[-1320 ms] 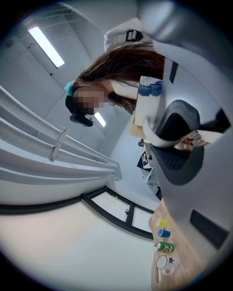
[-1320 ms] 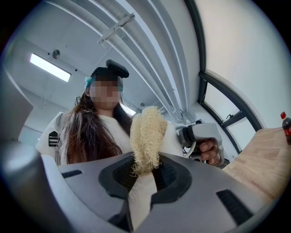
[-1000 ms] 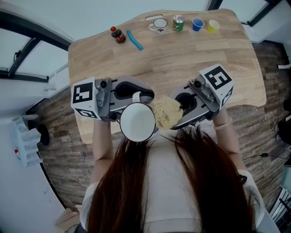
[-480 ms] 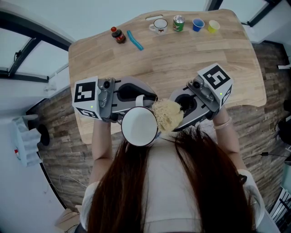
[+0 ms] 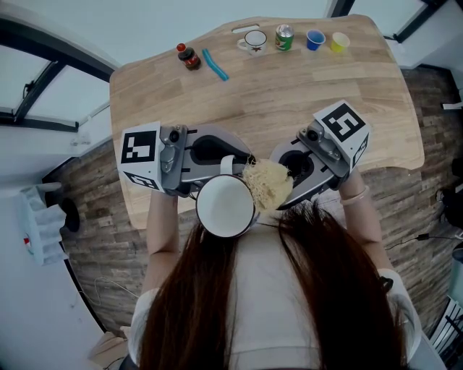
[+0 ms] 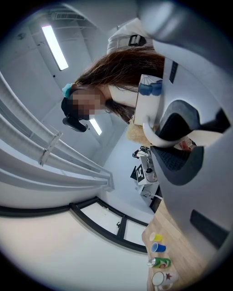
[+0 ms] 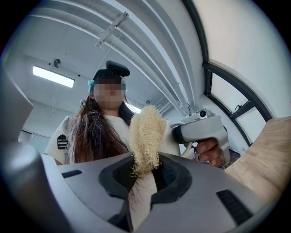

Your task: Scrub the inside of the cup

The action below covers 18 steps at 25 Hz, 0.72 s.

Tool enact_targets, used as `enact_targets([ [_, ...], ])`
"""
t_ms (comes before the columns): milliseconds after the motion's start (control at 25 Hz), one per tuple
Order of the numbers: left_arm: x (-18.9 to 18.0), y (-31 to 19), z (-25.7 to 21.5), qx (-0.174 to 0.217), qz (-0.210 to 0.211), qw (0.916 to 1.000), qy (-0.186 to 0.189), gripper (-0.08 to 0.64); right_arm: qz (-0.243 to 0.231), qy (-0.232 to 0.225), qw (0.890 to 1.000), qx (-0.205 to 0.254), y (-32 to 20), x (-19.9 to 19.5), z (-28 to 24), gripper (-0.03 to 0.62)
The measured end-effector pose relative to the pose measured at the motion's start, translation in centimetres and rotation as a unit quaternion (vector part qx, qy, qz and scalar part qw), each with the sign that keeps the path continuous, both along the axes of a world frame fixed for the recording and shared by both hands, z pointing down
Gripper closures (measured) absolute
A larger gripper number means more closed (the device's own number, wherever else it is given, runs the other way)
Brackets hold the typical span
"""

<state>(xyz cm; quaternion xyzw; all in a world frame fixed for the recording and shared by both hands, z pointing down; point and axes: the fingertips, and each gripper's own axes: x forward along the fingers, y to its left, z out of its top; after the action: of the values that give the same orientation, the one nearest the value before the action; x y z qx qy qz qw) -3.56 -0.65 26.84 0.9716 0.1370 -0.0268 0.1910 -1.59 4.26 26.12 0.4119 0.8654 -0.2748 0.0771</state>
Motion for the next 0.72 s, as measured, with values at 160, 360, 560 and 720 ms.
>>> enact_targets([
  [160,0.18,0.23,-0.05,-0.001,0.005,1.0,0.001,0.535,-0.001,-0.002,1.0,-0.001,0.0,0.02,0.0,0.514],
  [360,0.81,0.78,0.03,0.003,0.02,0.9998,-0.007,0.535,0.015,0.013,1.0,0.0,-0.74,-0.36,0.53,0.512],
  [560,0.98,1.06,-0.27,-0.002,0.024,0.9997,0.002,0.535,0.005,0.008,1.0,-0.009,-0.61,-0.34,0.23,0.512],
  [720,0.97,0.89,-0.07,-0.002,0.022,0.9998,0.004,0.535,0.007,0.011,1.0,-0.01,-0.66,-0.32,0.32,0.512],
])
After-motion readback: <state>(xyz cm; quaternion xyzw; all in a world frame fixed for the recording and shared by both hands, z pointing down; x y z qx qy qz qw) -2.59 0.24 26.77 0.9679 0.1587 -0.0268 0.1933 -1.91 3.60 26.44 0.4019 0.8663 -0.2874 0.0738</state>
